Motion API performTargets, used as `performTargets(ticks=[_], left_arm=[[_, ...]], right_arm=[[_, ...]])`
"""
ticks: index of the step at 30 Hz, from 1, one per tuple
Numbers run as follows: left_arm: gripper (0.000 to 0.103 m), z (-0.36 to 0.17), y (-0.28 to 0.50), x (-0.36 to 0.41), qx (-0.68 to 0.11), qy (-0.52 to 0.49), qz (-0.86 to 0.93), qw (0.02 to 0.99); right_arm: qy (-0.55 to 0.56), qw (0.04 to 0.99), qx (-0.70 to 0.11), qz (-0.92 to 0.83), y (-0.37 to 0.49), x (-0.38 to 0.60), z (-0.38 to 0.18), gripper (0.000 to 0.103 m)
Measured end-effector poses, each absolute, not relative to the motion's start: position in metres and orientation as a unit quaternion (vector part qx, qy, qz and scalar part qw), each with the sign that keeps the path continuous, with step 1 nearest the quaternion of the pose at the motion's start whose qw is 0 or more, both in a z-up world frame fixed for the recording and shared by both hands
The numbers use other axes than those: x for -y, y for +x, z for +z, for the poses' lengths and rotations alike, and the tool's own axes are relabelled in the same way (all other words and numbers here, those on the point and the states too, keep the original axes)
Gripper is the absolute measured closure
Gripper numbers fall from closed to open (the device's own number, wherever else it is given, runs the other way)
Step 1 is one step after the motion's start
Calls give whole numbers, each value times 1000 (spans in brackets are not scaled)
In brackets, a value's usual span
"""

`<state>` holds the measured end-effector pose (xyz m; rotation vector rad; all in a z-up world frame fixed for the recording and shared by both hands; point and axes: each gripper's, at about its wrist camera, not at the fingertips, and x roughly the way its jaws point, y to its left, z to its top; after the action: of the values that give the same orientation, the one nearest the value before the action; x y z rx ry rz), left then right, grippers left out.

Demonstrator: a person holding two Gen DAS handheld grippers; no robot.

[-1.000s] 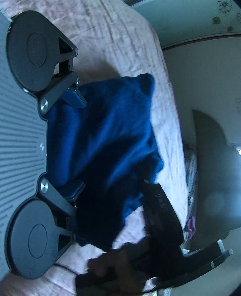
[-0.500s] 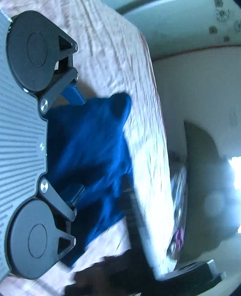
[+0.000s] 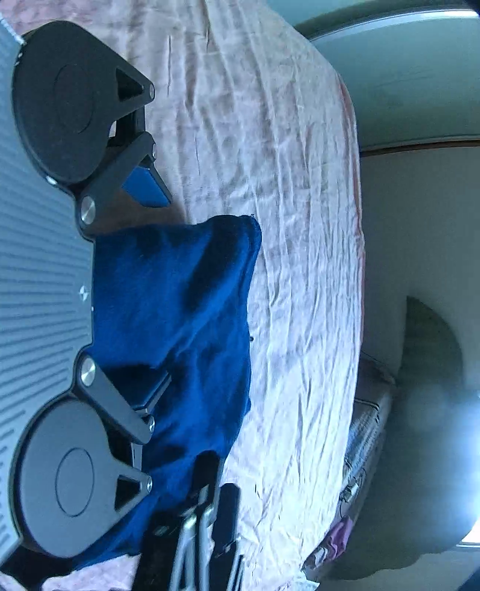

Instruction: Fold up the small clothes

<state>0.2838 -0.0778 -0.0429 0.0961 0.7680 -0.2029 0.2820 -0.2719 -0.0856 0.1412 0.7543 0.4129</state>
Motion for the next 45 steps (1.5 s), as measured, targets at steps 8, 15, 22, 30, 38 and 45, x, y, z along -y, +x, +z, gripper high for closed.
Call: performTargets(ticks=[8, 15, 22, 30, 38, 45], left_arm=[[5, -39, 266, 76, -366, 47, -94, 925], [4, -38, 249, 68, -365, 43, -89, 926], [3, -37, 226, 66, -367, 43, -99, 924], [3, -46, 189, 69, -369, 47, -105, 922], [0, -64, 167, 64, -389, 23, -107, 915], [0, -66, 152, 51, -393, 6, -115, 912]], right_arm=[[47, 902, -385, 189, 261, 275, -94, 44], [105, 913, -359, 162, 223, 305, -76, 44], [94, 911, -342, 209, 174, 298, -62, 42], [78, 910, -366, 178, 153, 288, -78, 41], [115, 907, -371, 162, 139, 290, -90, 28], [154, 902, -376, 149, 123, 298, -99, 28]])
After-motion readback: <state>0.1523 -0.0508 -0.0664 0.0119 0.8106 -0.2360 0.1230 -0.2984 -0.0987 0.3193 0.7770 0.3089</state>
